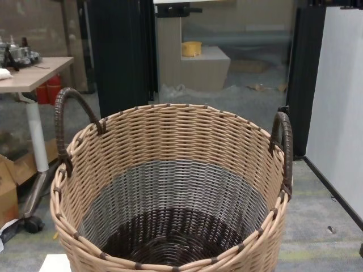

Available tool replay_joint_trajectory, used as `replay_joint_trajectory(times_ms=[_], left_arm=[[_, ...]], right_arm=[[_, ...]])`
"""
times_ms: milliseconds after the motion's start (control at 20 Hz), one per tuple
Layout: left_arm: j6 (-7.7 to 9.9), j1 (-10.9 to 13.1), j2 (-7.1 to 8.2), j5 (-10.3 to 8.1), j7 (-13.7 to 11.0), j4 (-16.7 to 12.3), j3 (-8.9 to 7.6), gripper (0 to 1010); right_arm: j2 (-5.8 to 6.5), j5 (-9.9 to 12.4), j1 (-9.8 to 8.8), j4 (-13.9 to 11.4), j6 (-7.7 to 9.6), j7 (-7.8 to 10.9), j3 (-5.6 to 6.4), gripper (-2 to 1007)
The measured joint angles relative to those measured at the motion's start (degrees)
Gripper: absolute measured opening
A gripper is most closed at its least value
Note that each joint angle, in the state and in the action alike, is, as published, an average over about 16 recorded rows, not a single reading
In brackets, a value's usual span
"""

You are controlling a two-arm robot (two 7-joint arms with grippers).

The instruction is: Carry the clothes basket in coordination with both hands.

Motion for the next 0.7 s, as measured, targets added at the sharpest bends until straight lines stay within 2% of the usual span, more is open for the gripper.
replay_joint_trajectory(times_ms=[250, 700], left_arm=[[-0.76, -0.3, -0.08, -0.09, -0.2, -0.2, -0.1, 1002], [-0.13, 0.0, -0.02, -0.12, 0.0, 0.1, 0.0, 1002]], right_arm=[[-0.16, 0.7, -0.3, -0.6, -0.94, -0.12, 0.92, 1004], [-0.09, 0.3, -0.12, -0.3, -0.47, -0.02, 0.47, 1004]])
